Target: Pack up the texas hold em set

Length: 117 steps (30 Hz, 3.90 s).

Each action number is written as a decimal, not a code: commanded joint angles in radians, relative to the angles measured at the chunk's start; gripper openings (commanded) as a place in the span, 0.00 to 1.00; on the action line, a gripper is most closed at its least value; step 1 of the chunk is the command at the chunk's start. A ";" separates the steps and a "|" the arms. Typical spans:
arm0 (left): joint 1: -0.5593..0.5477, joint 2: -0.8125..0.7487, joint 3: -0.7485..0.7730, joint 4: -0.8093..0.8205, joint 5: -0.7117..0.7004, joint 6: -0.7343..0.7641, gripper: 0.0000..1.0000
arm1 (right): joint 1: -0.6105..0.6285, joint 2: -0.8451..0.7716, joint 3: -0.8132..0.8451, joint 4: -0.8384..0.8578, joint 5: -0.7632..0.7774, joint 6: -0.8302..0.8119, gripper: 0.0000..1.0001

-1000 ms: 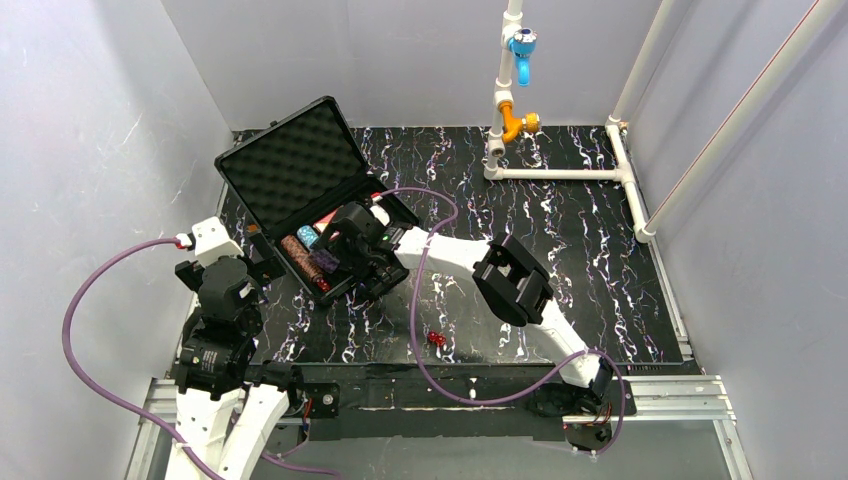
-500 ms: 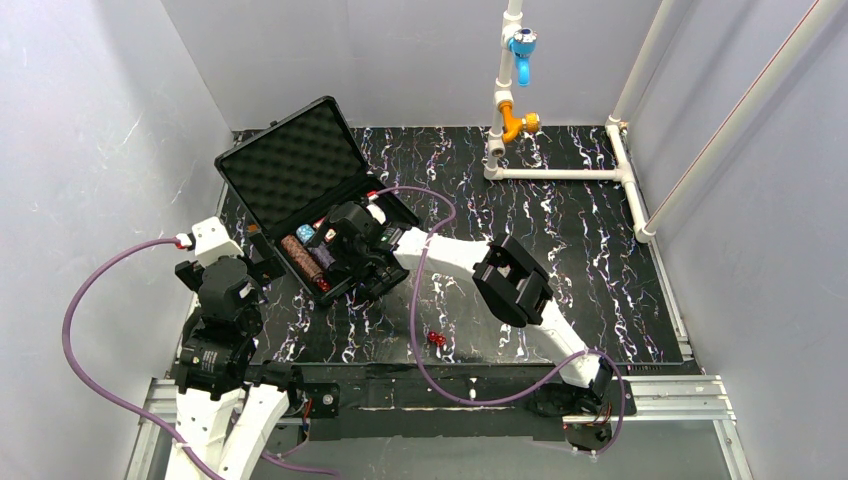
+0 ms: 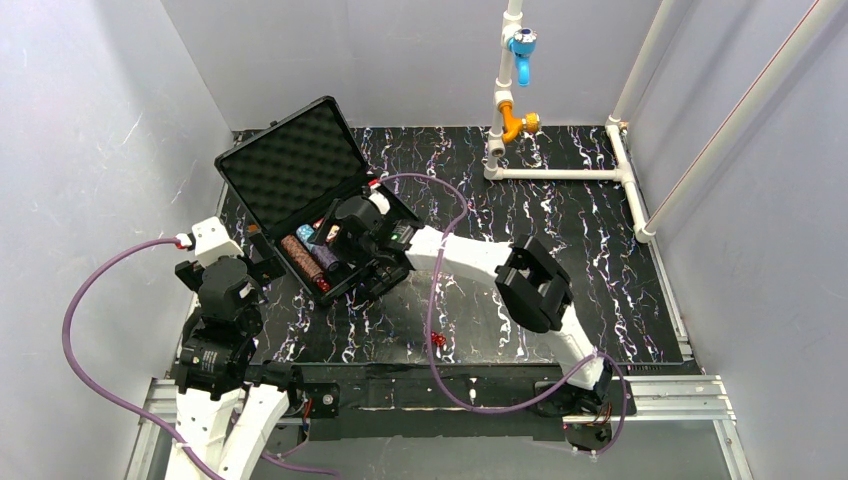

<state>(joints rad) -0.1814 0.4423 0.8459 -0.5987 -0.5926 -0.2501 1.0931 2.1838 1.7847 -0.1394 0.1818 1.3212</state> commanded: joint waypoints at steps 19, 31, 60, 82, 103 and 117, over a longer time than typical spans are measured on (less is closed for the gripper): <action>0.001 0.023 -0.009 0.016 -0.021 0.008 0.97 | 0.016 -0.064 -0.093 -0.020 -0.123 -0.655 0.27; 0.000 0.023 -0.010 0.018 -0.020 0.009 0.97 | 0.016 0.072 0.042 -0.050 -0.167 -0.695 0.25; 0.001 0.029 -0.014 0.029 -0.013 0.018 0.97 | -0.010 0.088 0.185 -0.091 -0.174 -0.809 0.29; 0.001 0.036 -0.013 0.030 0.017 0.020 0.96 | -0.010 -0.514 -0.300 -0.121 0.088 -0.980 0.84; -0.028 0.257 0.009 0.082 0.715 0.101 0.85 | -0.010 -0.886 -0.738 0.200 0.646 -1.111 0.98; -0.329 0.515 0.051 0.020 0.607 -0.004 0.80 | -0.013 -0.944 -0.853 0.273 0.963 -1.041 0.98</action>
<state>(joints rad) -0.4271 0.9257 0.8673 -0.5335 0.0666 -0.1955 1.0821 1.2869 0.9634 0.0368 0.9913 0.2523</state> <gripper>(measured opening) 0.807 0.981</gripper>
